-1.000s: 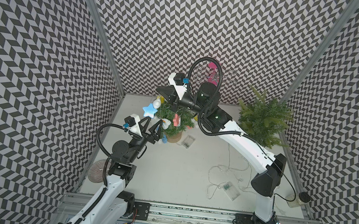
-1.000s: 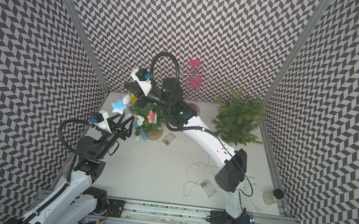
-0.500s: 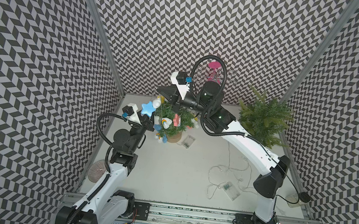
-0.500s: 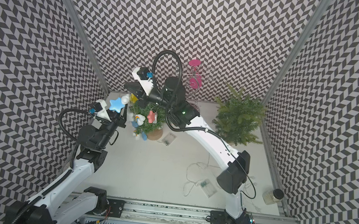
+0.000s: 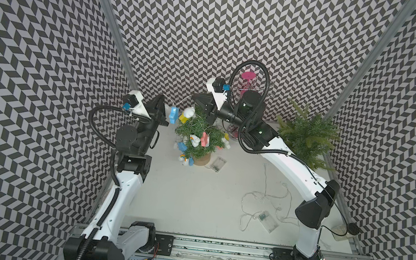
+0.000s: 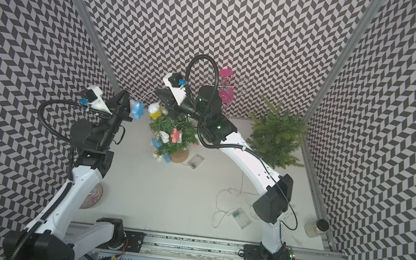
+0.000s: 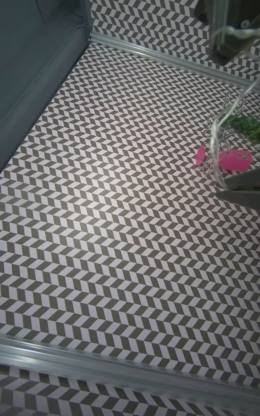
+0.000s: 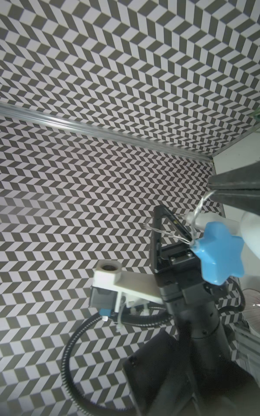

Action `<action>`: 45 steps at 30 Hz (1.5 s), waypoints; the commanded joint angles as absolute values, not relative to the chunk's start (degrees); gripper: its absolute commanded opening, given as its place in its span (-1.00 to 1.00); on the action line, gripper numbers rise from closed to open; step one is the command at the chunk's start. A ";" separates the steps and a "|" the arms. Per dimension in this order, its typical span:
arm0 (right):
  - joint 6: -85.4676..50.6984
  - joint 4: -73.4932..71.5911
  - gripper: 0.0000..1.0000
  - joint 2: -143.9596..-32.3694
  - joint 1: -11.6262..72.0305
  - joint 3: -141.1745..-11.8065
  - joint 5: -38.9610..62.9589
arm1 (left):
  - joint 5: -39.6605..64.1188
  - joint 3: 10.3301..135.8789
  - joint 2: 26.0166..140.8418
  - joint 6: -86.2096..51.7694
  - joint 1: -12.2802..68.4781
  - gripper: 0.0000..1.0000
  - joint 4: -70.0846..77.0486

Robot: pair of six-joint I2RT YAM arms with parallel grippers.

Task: Wrap string light around the christmas tree
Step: Wrap the light string around the Christmas tree.

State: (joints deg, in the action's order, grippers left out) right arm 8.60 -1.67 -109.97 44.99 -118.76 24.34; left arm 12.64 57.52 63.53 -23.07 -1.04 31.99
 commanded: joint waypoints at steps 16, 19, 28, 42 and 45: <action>18.97 -9.32 -0.27 -111.98 44.43 -118.08 17.59 | 24.86 107.22 96.20 -16.77 2.11 -1.00 9.24; 20.93 -8.94 -0.10 -112.81 44.38 -117.98 17.80 | 24.62 111.47 99.29 -17.26 2.35 -1.00 8.35; 17.92 -17.72 0.06 -106.02 40.21 -107.05 24.70 | 27.91 119.77 103.41 -12.52 3.57 -1.00 3.58; 8.43 -22.15 0.30 -99.59 33.02 -99.84 31.78 | 20.83 133.21 112.17 4.68 13.32 -1.00 -14.89; 6.62 -23.74 0.29 -99.17 32.31 -98.50 32.81 | 10.78 136.13 114.94 9.97 16.70 -1.00 -17.49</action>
